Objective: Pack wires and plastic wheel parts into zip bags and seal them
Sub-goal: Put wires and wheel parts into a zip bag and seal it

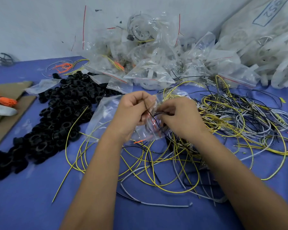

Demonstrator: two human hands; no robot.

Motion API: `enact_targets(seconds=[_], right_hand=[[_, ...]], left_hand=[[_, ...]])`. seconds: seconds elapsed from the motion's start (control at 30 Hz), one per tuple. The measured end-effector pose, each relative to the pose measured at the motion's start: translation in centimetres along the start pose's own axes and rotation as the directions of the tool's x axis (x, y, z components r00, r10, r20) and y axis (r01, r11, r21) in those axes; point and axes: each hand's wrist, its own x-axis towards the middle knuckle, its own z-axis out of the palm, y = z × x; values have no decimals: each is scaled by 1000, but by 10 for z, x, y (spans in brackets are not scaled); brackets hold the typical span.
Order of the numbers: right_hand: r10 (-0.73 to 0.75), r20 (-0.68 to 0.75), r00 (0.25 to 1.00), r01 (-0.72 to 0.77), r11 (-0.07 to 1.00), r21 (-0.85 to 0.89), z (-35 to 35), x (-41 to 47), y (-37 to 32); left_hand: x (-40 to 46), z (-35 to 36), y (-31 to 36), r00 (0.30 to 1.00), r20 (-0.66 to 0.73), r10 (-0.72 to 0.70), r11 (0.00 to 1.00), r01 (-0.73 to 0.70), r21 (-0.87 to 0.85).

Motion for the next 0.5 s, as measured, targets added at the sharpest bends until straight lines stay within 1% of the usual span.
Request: enact_targets(seconds=[0.03, 0.07, 0.13, 0.2, 0.23, 0.27, 0.3, 0.33, 0.37, 0.4, 0.43, 0.47, 0.5], right_hand=[[67, 40, 997, -75, 973, 220, 1, -1, -1], [103, 89, 991, -130, 913, 387, 1, -2, -2], [110, 189, 976, -205, 761, 615, -2, -2, -2], [53, 328, 943, -302, 550, 779, -10, -1, -1], [5, 390, 921, -343, 486, 804, -13, -1, -1], [-32, 430, 902, -365, 476, 800, -16, -1, 0], [-37, 449, 893, -367, 516, 774, -16, -1, 1], [-7, 443, 897, -354, 590, 726, -16, -1, 2], [48, 411, 910, -327, 691, 644, -14, -1, 2], [91, 356, 930, -280, 805, 524, -12, -1, 2], [100, 277, 956, -196, 919, 342, -9, -2, 2], [63, 198, 978, -86, 990, 110, -5, -1, 1], [-1, 153, 988, 20, 993, -119, -1, 0, 2]], left_hand=[[1, 0, -4, 998, -60, 18, 999, -15, 52], [2, 0, -8, 994, -106, 31, 995, -21, 94], [4, -1, -14, 984, -160, 73, 988, -49, 148], [7, -5, -17, 974, -175, 144, 972, -106, 210], [7, -7, -17, 968, -178, 175, 964, -132, 230], [8, -8, -17, 966, -175, 191, 960, -146, 239], [9, -9, -18, 968, -166, 190, 959, -147, 242], [9, -9, -19, 972, -151, 178, 960, -139, 242], [8, -7, -19, 978, -133, 160, 964, -126, 233], [7, -6, -18, 984, -112, 141, 970, -114, 213], [6, -5, -16, 989, -89, 120, 978, -102, 184], [4, -4, -15, 993, -66, 100, 983, -89, 159], [3, -4, -13, 996, -37, 84, 987, -78, 139]])
